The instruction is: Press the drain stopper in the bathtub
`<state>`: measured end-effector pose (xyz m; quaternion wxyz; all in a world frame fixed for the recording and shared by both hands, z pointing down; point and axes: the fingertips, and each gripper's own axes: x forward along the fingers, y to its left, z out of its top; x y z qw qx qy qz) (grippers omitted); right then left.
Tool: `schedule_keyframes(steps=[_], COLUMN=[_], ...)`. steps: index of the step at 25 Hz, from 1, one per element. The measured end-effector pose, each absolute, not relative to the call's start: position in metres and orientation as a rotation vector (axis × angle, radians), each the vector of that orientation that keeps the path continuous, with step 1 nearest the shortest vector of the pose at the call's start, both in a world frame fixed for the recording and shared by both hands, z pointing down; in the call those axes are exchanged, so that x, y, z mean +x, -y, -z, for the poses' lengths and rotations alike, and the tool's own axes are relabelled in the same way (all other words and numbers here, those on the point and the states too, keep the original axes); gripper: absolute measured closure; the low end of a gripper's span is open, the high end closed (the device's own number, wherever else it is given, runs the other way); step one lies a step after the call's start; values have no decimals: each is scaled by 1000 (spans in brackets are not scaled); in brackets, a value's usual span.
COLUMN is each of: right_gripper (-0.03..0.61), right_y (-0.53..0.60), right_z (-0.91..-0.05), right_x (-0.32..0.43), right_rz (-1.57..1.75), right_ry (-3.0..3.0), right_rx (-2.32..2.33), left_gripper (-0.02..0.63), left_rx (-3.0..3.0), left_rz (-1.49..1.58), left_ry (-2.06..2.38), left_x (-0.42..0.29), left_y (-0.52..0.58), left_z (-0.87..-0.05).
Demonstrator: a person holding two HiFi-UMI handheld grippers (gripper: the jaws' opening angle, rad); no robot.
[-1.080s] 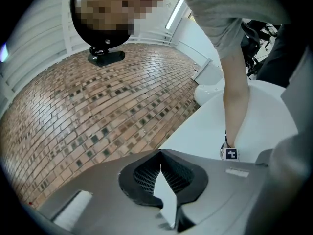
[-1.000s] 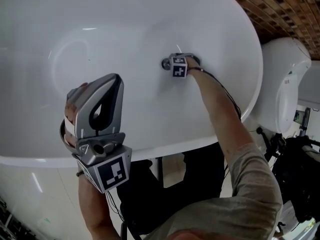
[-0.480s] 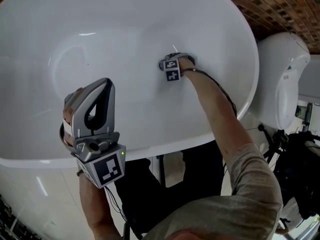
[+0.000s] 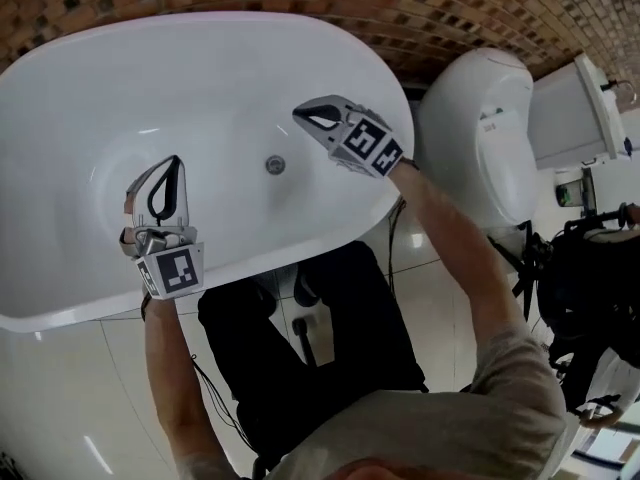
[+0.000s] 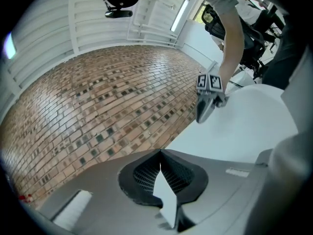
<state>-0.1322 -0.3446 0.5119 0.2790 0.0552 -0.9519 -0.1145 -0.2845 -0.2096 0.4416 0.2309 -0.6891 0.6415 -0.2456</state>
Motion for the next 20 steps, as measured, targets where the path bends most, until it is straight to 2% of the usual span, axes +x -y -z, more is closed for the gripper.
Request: schedule_keyframes(steps=[5, 9, 15, 20], right_gripper=[578, 578, 578, 578], right_y=[266, 181, 74, 28], right_z=[-335, -252, -192, -169], right_x=[-30, 49, 106, 136], right_rz=[343, 485, 641, 769], right_ry=[2861, 2977, 3119, 3150], right_rx=[327, 398, 527, 567], left_gripper=[620, 620, 620, 620], left_rx=[-1842, -1847, -1893, -1973], left_rz=[406, 269, 88, 7], left_ry=[-1917, -1858, -1711, -1600], left_x=[-296, -246, -163, -99], left_y=[185, 140, 56, -6], left_z=[-390, -316, -214, -175])
